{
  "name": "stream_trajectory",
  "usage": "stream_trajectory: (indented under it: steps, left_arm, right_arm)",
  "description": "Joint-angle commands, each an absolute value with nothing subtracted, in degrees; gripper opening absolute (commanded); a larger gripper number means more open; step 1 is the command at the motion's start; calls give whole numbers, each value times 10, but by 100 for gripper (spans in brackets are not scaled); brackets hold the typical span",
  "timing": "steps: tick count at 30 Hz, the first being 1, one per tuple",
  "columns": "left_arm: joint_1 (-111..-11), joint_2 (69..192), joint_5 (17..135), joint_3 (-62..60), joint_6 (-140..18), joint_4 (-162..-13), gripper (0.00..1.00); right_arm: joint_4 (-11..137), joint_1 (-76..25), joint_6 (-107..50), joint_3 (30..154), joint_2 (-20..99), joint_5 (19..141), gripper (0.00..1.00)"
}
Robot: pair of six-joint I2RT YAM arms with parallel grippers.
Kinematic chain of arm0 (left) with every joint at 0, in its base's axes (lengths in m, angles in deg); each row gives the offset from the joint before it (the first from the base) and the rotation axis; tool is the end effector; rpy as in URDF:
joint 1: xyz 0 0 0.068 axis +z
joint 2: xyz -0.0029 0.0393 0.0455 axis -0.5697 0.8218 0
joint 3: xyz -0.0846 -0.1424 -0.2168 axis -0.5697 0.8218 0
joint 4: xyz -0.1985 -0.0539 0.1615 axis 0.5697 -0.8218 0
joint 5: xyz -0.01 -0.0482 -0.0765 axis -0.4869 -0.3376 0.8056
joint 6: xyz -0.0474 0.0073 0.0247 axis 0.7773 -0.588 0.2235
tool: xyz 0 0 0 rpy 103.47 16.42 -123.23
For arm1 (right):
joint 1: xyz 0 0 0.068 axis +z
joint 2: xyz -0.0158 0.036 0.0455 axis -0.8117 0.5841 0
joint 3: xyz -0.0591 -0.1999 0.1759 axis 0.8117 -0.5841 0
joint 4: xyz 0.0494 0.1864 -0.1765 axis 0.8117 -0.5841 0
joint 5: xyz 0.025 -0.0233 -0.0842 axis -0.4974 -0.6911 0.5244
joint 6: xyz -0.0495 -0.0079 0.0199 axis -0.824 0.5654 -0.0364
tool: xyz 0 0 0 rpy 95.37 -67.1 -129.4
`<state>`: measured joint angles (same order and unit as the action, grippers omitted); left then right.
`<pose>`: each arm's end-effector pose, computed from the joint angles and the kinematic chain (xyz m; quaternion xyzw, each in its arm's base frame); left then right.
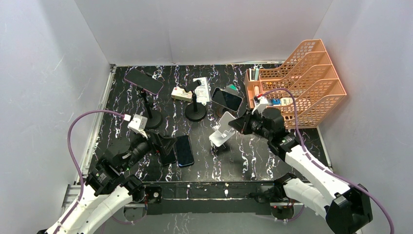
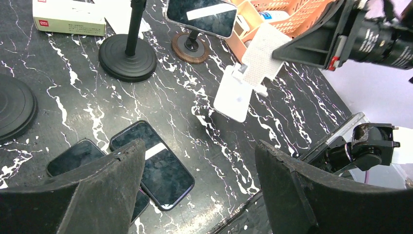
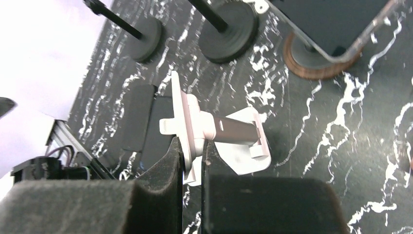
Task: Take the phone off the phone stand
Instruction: Pick up the phone stand at the center of the board, then place the phone stand at the center of the board.
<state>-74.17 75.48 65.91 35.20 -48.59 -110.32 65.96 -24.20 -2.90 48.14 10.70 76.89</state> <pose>0.0790 -0.0633 0.3204 0.0874 0.7301 -0.3458 0.5829 0.1812 0.1123 0.2581 -0.0363 0.8077 0.3679 0.4593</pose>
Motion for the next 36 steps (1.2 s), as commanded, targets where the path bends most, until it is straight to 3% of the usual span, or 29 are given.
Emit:
stream_trajectory:
  steps: [1, 12, 23, 30, 36]
  left_arm:
    - [-740, 748, 663, 356, -491, -1097, 79]
    - [-740, 740, 660, 359, -489, -1097, 79]
    - [-740, 738, 656, 358, -490, -1097, 79]
    - [-740, 740, 658, 358, -490, -1096, 79]
    - [-740, 739, 656, 358, -493, -1095, 79]
  right_arm:
    - [669, -243, -36, 551, 91, 742, 1]
    - [746, -244, -7, 612, 135, 736, 1]
    - [720, -253, -54, 800, 244, 885, 1]
    - [811, -307, -45, 859, 360, 930, 1]
    - [894, -353, -48, 934, 505, 879, 1]
